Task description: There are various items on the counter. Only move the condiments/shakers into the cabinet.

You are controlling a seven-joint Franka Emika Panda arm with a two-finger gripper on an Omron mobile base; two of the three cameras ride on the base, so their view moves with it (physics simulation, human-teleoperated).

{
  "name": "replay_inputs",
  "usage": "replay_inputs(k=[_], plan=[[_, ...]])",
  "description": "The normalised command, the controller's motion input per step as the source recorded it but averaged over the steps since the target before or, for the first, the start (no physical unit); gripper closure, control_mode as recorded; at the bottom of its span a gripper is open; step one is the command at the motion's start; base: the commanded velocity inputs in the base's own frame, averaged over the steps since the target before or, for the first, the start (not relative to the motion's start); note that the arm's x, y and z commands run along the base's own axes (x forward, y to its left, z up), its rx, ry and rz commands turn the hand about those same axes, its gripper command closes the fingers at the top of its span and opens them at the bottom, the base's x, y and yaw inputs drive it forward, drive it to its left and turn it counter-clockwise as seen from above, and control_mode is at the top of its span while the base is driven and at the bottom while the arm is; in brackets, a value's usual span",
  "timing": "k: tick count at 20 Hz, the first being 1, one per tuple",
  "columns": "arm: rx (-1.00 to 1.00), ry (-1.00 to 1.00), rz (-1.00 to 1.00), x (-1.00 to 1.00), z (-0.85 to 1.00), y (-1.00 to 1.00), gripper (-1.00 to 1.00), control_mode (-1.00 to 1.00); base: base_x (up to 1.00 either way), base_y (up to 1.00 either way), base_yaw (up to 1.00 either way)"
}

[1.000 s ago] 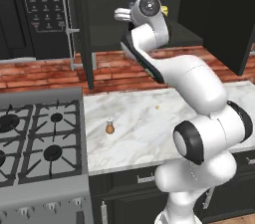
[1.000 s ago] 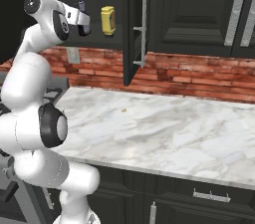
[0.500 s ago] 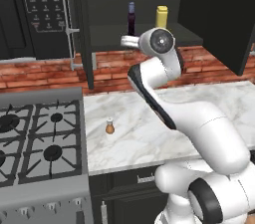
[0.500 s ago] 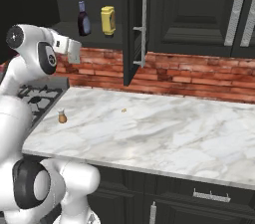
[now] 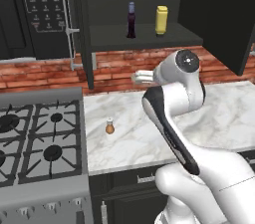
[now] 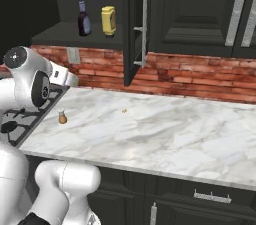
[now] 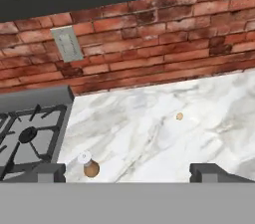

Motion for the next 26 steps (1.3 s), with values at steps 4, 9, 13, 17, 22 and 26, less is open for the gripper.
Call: replay_inputs(k=[4,9,13,17,22,26], plan=[[0.06,0.19,0.43,-0.62,-0.41,-0.03,-1.00,-1.00,0.00,0.00,0.00],[0.01,0.01,0.25,0.04,-0.35,0.13,-1.00,-1.00,0.00,0.00,0.00],[-0.04,0.14,0.04,0.44,-0.48,1.00,-1.00,-1.00,0.00,0.00,0.00],[-0.05,0.25,0.00,0.66,-0.52,0.99,-1.00,-1.00,0.00,0.00,0.00],[-0.03,0.02,0.01,0.04,-0.13,0.38,-1.00,-1.00,0.00,0.00,0.00],[-0.18,0.02,0.00,0.28,-0.46,0.15,-1.00,-1.00,0.00,0.00,0.00]])
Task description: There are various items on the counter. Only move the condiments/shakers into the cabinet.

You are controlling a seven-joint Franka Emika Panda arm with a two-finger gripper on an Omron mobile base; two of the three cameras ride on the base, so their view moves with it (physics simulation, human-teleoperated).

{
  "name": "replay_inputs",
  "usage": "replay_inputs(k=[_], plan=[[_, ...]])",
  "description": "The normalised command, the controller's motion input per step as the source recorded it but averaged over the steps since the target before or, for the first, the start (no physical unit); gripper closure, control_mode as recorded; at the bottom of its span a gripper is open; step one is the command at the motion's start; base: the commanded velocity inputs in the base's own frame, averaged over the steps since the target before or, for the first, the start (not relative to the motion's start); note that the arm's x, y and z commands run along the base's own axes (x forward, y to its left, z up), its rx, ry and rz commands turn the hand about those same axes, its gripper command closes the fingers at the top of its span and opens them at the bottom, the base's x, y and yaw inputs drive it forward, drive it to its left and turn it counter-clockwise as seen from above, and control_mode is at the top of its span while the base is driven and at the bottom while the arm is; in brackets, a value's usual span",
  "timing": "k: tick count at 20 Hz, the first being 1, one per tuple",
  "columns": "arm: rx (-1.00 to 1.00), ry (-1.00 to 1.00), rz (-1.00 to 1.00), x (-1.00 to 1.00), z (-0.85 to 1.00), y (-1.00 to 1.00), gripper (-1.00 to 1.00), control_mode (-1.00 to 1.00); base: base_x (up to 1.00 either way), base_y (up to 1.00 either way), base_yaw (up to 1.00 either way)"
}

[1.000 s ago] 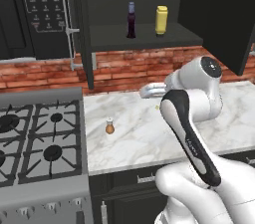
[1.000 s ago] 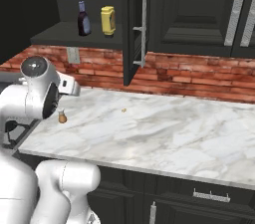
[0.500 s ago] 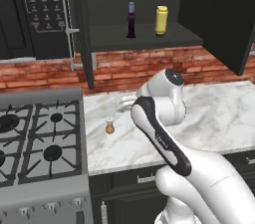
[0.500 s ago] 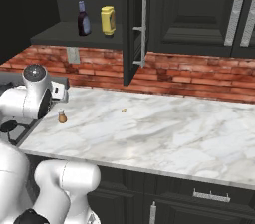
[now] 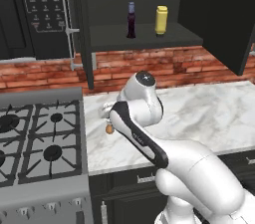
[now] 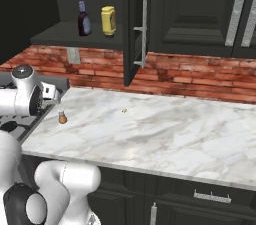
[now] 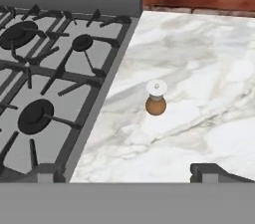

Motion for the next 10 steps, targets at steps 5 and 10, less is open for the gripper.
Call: replay_inputs(k=[5,10], plan=[[-0.18,0.05,0.00,0.56,-0.50,0.13,-1.00,-1.00,0.00,0.00,0.00],[-0.07,0.00,0.00,0.68,-0.27,0.00,-1.00,-1.00,0.00,0.00,0.00]])
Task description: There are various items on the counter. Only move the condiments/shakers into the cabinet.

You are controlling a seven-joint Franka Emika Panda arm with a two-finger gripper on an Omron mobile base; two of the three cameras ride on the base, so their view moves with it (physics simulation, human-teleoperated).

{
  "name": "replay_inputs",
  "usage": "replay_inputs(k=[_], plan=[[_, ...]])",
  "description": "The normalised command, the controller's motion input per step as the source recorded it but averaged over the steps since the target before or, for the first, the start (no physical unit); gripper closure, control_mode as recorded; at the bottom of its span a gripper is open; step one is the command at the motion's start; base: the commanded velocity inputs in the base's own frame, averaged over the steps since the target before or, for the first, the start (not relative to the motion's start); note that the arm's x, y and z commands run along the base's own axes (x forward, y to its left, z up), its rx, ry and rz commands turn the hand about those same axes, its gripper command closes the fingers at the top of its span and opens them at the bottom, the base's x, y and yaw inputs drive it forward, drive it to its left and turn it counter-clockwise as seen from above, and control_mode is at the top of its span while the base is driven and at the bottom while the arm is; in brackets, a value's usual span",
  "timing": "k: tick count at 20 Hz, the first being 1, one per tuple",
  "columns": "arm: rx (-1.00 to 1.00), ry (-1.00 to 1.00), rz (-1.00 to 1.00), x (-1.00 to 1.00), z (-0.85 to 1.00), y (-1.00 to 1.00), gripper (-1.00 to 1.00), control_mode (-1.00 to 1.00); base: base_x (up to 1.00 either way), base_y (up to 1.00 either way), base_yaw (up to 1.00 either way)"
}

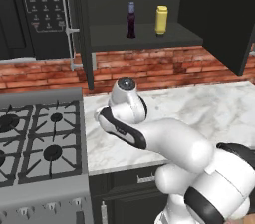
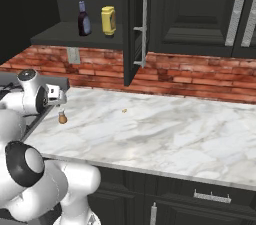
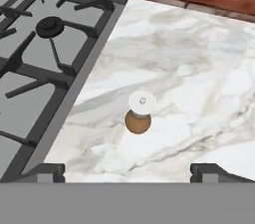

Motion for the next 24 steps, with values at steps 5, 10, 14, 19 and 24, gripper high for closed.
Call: replay_inputs(k=[5,10,14,19,24], plan=[[0.00,0.00,0.00,0.67,-0.10,0.00,-1.00,-1.00,0.00,0.00,0.00],[0.00,0.10,0.00,0.40,-0.19,0.17,-1.00,-1.00,0.00,0.00,0.00],[0.00,0.16,0.00,0.00,-0.36,0.14,-1.00,-1.00,0.00,0.00,0.00],[-0.01,0.11,0.00,0.00,-0.35,0.04,-1.00,-1.00,0.00,0.00,0.00],[-0.07,0.00,0.00,0.00,-0.22,-0.01,-1.00,-1.00,0.00,0.00,0.00]])
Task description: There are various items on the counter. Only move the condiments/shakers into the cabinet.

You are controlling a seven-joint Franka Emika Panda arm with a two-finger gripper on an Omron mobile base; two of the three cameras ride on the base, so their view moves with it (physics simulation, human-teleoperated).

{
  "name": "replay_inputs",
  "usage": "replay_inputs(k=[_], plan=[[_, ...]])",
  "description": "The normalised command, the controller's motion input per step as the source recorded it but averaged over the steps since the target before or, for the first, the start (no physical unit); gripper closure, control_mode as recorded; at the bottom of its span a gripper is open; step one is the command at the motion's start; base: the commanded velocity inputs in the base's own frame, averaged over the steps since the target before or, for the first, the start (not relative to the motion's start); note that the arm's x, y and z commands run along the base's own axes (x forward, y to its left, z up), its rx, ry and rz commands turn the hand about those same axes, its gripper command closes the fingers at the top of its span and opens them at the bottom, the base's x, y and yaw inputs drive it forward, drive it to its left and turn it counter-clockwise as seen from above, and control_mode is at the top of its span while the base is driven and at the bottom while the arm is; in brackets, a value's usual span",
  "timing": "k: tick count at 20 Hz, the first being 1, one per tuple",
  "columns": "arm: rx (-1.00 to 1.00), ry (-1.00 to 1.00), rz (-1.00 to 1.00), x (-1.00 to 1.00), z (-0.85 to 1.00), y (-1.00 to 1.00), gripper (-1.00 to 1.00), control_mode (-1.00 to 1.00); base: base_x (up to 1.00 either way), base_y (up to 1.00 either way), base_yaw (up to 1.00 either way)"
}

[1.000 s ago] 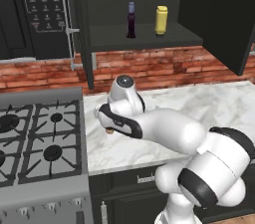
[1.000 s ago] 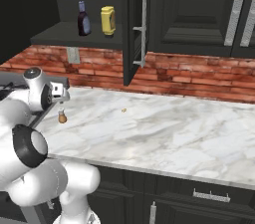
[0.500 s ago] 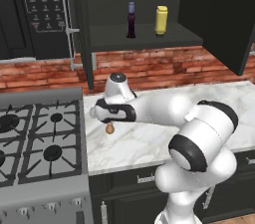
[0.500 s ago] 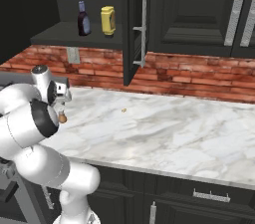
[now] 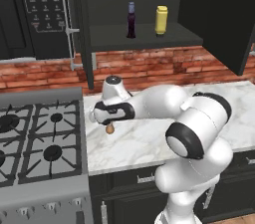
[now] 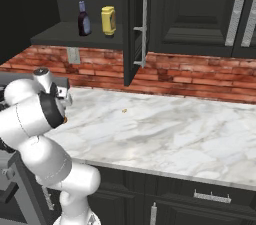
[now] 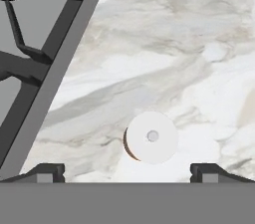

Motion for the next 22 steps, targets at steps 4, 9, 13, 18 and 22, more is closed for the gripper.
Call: replay_inputs(k=[4,9,13,18,22], plan=[[-0.06,0.00,0.00,0.08,-0.18,0.00,-1.00,-1.00,0.00,0.00,0.00],[-0.05,0.00,0.00,0.23,-0.23,-0.03,-1.00,-1.00,0.00,0.00,0.00],[0.00,0.00,0.00,0.15,-0.04,-0.02,-1.00,-1.00,0.00,0.00,0.00],[0.00,0.00,0.00,0.07,0.00,0.00,-1.00,-1.00,0.00,0.00,0.00],[0.00,0.00,0.00,0.00,0.00,0.00,-1.00,-1.00,0.00,0.00,0.00]])
